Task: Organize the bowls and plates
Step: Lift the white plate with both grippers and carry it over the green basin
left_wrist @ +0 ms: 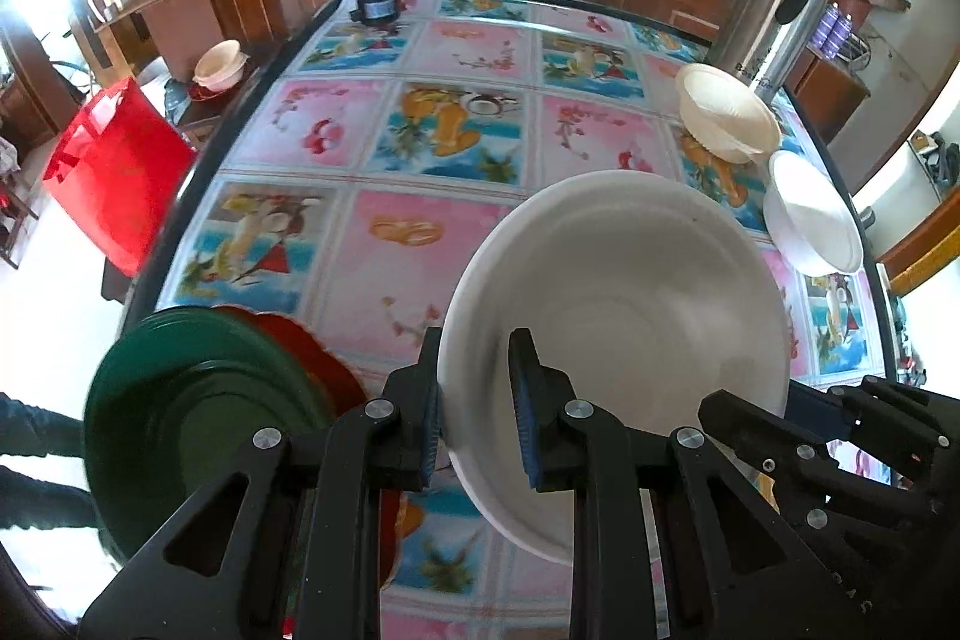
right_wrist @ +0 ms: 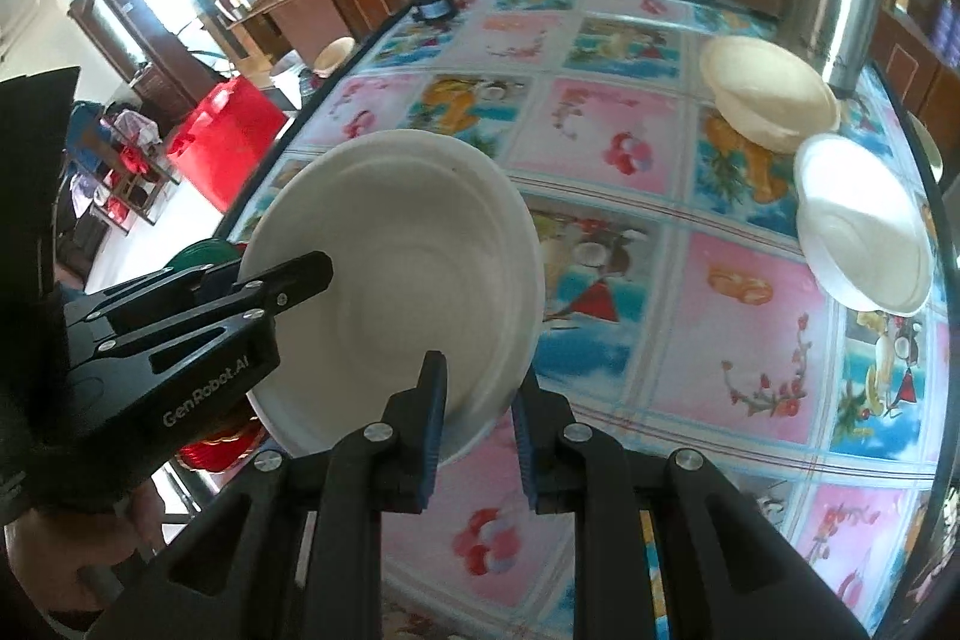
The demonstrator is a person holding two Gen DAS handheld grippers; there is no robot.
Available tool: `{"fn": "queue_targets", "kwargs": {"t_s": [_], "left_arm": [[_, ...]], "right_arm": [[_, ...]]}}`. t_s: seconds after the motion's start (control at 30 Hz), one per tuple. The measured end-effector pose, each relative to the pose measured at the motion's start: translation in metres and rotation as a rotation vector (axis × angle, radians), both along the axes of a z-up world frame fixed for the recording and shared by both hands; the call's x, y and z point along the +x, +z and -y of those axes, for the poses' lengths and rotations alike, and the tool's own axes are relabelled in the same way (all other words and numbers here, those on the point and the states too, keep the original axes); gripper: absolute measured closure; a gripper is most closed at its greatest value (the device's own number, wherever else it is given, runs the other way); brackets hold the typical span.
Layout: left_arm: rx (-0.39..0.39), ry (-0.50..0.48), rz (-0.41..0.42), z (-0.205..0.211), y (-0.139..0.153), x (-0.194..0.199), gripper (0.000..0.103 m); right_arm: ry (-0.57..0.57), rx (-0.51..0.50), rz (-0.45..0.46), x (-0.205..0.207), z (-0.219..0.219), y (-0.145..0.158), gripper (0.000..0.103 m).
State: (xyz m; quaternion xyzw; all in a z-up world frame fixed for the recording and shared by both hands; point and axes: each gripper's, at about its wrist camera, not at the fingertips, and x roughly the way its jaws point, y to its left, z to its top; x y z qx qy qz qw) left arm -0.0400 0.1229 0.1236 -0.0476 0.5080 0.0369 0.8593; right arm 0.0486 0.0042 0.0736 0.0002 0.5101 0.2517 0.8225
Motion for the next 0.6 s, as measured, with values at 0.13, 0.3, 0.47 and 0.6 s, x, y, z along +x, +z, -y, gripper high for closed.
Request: {"fn": "queue_targets", "kwargs": {"t_s": [0.13, 0.3, 0.47, 0.6], "left_arm": [[0.006, 0.005, 0.006, -0.014, 0.005, -0.009, 0.082], [0.008, 0.014, 0.010, -0.029, 0.009, -0.017, 0.082], [0.003, 0.009, 0.006, -0.034, 0.008, -0.021, 0.082], [0.000, -0.003, 0.004, -0.035, 0.007, -0.022, 0.082]], "right_arm": [[0.020, -0.006, 0.012, -0.008, -0.016, 0.004, 0.080], [0.041, -0.004, 0.029, -0.017, -0.031, 0.010, 0.080], [0.047, -0.007, 0.029, -0.021, -0.040, 0.010, 0.080], [0.040, -0.013, 0.032, -0.023, -0.042, 0.011, 0.080]]}}
